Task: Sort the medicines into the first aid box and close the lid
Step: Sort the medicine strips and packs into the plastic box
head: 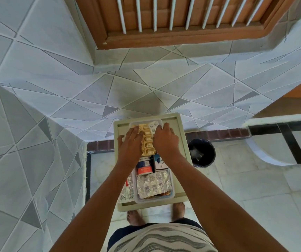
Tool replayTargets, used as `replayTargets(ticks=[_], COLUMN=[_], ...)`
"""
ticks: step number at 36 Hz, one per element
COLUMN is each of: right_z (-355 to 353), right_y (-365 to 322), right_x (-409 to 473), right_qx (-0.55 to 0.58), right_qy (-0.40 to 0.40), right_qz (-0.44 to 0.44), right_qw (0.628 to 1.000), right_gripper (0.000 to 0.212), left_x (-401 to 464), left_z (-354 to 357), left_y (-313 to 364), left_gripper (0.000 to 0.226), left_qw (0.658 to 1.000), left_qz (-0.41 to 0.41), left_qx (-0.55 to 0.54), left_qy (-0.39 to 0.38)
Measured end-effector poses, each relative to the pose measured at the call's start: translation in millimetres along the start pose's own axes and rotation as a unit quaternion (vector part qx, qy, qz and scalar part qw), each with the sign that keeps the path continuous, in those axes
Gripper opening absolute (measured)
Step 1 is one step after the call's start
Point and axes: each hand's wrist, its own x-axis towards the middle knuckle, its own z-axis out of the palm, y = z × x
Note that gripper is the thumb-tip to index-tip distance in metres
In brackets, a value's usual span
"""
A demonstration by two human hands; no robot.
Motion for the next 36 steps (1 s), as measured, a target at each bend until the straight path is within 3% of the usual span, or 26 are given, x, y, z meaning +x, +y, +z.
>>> replayTargets(ticks=[5,9,12,18,26,29,32,36], right_z=[6.4,13.9,16.7,28.3,19.4,20.3,18.5,17.2], right_y=[4.0,17.1,28.3,40.9,35.9,37.2,42.7,56.6], right_x=[4.5,1.9,-5.9,-18.3,-12.6,-14.3,-22.9,-42.5], right_qx=[-0.014,-0.034,-0.022,-0.085,-0.126,-0.087,-0.022,0.096], right_qy=[0.008,0.055,0.077,0.069,0.042,0.04,0.067,0.129], right_qz=[0.001,-0.065,-0.114,-0.163,-0.15,-0.146,-0.136,-0.096], right_qw=[1.0,0.996,0.99,0.981,0.98,0.985,0.988,0.982], right_gripper=[0.013,0.022,0.019,0.03,0.04,0.047,0.056,0.034], left_x=[2.0,-0.6,-7.6,-13.4,-11.6,-15.5,-26.1,-47.5], left_z=[-6.4,-4.5,-2.6,2.7,6.3,1.2,-5.0,-1.0], left_y=[-0.1,-4.3,-9.9,-14.1,-10.3,-9.8,-9.6,-15.8], left_gripper=[0.052,0.046,0.061,0.07,0.072,0.074,0.063,0.044], left_qw=[1.0,0.999,0.997,0.994,0.991,0.995,0.994,0.968], left_qz=[0.008,0.028,0.063,0.056,0.04,0.049,0.047,-0.041], left_qx=[-0.002,-0.041,-0.023,0.059,0.087,0.023,-0.098,-0.231], left_qy=[-0.028,-0.011,-0.033,-0.073,-0.089,-0.079,-0.017,0.086])
